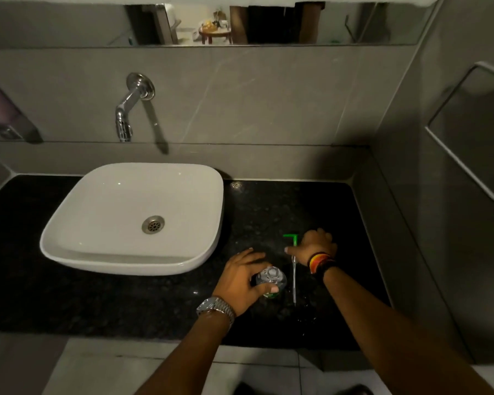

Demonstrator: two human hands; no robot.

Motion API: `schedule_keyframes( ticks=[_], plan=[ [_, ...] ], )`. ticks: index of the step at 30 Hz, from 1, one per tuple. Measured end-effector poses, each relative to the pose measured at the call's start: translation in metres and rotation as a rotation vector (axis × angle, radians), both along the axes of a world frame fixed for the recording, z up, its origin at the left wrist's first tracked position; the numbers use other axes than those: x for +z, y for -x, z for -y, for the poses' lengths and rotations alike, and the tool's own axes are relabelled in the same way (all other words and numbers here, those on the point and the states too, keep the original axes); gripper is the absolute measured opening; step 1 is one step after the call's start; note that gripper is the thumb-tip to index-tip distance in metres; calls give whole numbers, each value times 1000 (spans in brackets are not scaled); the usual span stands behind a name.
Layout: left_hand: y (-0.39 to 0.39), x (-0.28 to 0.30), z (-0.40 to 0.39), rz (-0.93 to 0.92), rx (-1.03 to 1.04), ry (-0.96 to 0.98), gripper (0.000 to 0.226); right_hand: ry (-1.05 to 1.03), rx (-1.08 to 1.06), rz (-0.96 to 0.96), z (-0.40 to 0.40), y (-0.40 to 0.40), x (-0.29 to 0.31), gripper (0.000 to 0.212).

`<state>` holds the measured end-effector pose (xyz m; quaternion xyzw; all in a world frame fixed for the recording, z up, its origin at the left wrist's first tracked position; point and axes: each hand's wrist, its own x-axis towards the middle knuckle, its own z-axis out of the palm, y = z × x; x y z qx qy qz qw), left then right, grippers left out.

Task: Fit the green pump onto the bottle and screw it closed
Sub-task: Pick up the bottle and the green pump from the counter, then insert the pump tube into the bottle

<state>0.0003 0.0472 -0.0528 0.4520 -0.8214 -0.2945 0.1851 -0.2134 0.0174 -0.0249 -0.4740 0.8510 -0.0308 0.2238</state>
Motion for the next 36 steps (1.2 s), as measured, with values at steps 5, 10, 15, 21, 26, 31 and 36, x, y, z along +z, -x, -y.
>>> schedule_keyframes(
  ticks=[5, 10, 15, 21, 26, 31, 36],
  plan=[
    [-2, 2, 5, 50, -10, 12, 57, 548, -42, 223, -46, 6, 50, 27],
    [-3, 0, 9, 86, -40, 63, 61, 851, 25, 417, -99, -6, 81, 28],
    [-3, 2, 12, 104, -59, 69, 59, 938, 49, 479, -109, -33, 72, 23],
    [-4, 2, 12, 95, -68, 54, 59, 985, 75, 471, -104, -45, 69, 30],
    [-4, -2, 12, 88, -73, 55, 59, 945, 116, 420, -100, -44, 73, 30],
    [-5, -7, 13, 55, -68, 46, 58, 974, 89, 452, -97, -40, 57, 29],
    [-4, -13, 18, 35, -71, 73, 59, 770, 171, 298, -89, -38, 15, 25]
  ],
)
